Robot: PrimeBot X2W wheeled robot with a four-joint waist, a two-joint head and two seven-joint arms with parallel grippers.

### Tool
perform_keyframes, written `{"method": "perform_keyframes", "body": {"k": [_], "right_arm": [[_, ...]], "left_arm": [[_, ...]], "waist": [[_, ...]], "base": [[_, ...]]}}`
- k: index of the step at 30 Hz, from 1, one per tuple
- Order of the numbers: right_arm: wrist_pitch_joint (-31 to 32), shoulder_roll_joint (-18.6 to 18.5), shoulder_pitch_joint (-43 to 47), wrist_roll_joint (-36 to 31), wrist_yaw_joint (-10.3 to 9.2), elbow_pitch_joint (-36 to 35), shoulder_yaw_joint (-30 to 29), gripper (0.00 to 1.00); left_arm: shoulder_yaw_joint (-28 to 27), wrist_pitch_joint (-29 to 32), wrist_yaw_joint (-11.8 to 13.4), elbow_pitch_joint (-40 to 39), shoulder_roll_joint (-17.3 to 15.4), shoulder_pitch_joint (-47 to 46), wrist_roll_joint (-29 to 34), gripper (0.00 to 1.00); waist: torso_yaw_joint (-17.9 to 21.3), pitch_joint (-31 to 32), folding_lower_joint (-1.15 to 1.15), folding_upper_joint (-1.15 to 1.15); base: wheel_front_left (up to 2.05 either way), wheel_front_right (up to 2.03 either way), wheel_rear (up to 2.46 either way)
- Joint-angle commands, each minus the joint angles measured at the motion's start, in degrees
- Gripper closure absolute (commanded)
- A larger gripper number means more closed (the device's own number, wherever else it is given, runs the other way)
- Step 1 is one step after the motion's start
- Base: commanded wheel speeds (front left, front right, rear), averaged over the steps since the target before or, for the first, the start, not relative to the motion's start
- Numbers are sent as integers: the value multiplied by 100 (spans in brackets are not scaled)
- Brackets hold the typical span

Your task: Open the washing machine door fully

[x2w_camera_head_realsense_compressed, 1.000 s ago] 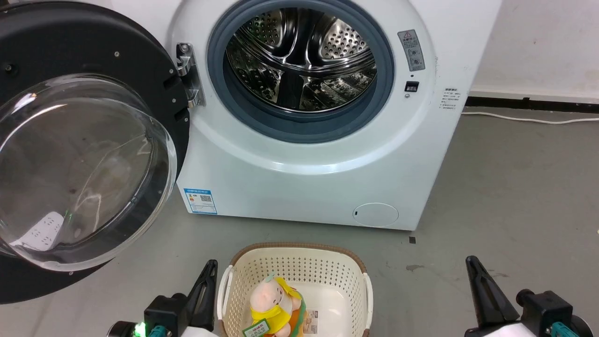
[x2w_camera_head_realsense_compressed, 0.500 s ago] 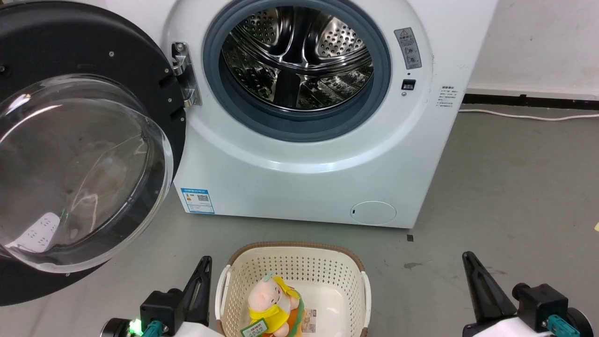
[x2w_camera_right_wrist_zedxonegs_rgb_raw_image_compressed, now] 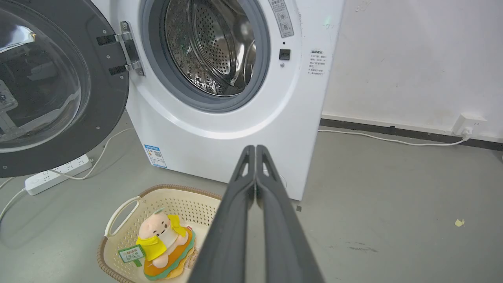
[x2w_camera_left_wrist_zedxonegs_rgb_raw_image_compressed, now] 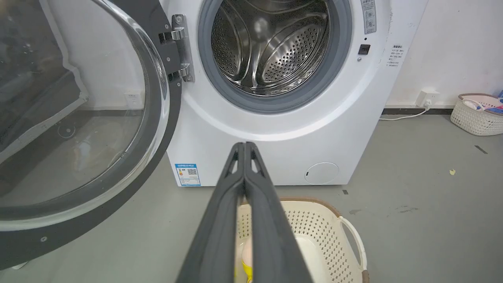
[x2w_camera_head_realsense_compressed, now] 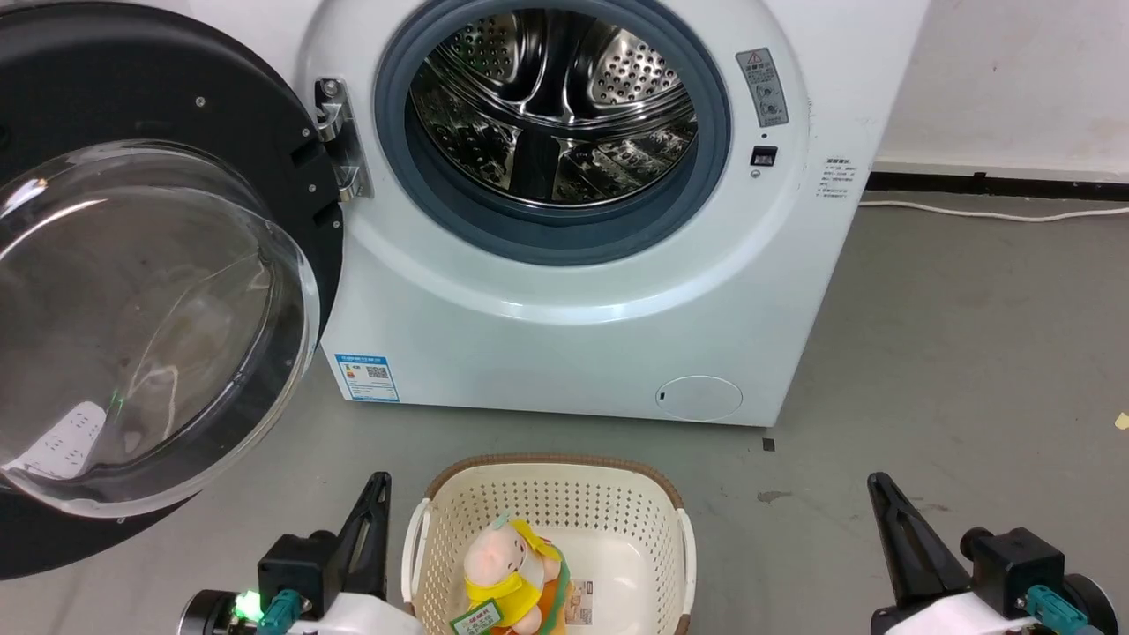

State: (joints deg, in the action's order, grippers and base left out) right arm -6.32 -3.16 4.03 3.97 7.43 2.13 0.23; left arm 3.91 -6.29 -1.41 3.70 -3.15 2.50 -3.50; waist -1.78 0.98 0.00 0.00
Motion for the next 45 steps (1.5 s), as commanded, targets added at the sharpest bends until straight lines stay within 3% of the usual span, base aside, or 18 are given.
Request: {"method": "perform_keyframes", "body": {"k": [1,45], "right_arm": [[30,17,-134,-61,3,-40,-11,100],[571,27,-376,-363,5,-195,-21,100]], "left_arm": [[-37,31,30,-51,-4,-70,54,100],[-355,568,130,-337,24,-231,320,100]], "waist": [[5,-2,0,0],[161,-88,0,0]], "base": [[0,0,0],[0,0,0]]}}
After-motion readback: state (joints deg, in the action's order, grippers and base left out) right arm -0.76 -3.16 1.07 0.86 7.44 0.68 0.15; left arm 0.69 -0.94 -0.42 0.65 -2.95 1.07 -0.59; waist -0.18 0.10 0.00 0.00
